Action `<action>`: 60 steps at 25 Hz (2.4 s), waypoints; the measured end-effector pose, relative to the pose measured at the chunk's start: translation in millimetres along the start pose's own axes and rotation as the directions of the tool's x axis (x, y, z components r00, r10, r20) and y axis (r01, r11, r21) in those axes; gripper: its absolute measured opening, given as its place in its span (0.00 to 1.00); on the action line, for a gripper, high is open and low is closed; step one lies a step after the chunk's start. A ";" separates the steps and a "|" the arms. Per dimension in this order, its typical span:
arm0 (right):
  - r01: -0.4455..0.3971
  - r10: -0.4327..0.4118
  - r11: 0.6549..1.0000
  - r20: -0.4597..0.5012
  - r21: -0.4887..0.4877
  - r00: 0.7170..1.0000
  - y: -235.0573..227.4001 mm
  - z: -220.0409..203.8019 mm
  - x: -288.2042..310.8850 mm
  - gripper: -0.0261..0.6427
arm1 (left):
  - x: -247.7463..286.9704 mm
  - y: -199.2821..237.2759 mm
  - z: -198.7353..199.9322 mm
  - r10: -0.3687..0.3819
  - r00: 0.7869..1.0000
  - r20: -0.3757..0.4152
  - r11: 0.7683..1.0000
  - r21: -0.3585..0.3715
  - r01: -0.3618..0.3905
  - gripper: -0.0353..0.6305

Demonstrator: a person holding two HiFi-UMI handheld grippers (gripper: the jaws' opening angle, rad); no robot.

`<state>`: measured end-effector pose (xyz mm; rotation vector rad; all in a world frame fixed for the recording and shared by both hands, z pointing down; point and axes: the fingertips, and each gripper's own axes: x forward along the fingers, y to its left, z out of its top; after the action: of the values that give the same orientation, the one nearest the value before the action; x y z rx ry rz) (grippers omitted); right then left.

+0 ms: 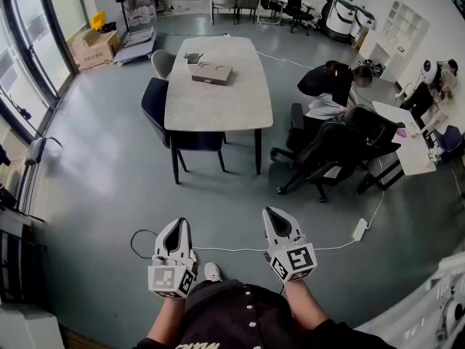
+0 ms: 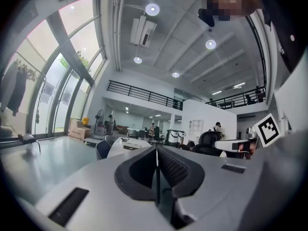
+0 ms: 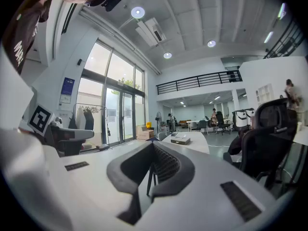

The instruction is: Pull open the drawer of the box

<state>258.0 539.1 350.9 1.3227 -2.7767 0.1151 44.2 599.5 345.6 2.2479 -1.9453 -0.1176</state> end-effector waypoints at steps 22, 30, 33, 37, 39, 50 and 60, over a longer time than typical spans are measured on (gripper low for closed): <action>0.048 -0.048 0.999 0.002 0.011 0.999 5.7 1.3 51.0 0.03 | 32.7 35.8 5.1 -0.048 0.999 -0.013 0.999 -0.013 0.048 0.08; 0.081 -0.081 0.996 -0.015 0.024 0.997 10.5 -7.0 74.4 0.03 | 50.2 63.6 3.0 -0.062 0.997 -0.036 0.998 0.003 0.062 0.08; 0.088 -0.088 0.996 -0.015 0.034 0.996 1.0 -9.0 89.4 0.03 | 65.8 69.2 0.2 -0.063 0.997 -0.042 0.998 -0.003 0.062 0.08; 0.086 -0.085 0.996 -0.015 0.035 0.996 -14.6 -10.8 115.2 0.03 | 92.0 74.5 -0.4 -0.065 0.997 -0.045 0.998 -0.007 0.065 0.08; 0.081 -0.081 0.996 -0.014 0.032 0.997 -23.9 -8.1 132.6 0.03 | 109.9 81.1 0.7 -0.058 0.997 -0.043 0.998 -0.005 0.058 0.08; 0.062 -0.062 0.998 -0.008 0.031 0.998 -86.7 7.3 228.2 0.03 | 217.4 106.8 11.2 -0.038 0.998 -0.042 0.999 0.005 0.038 0.08; 0.036 -0.037 0.999 0.012 0.032 0.999 -149.2 30.6 292.6 0.03 | 301.1 111.6 32.3 -0.006 1.000 -0.024 1.000 0.020 0.007 0.08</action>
<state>189.1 216.5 352.6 1.3858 -2.7711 0.1502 -25.6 284.4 348.3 2.2578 -1.9363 -0.0718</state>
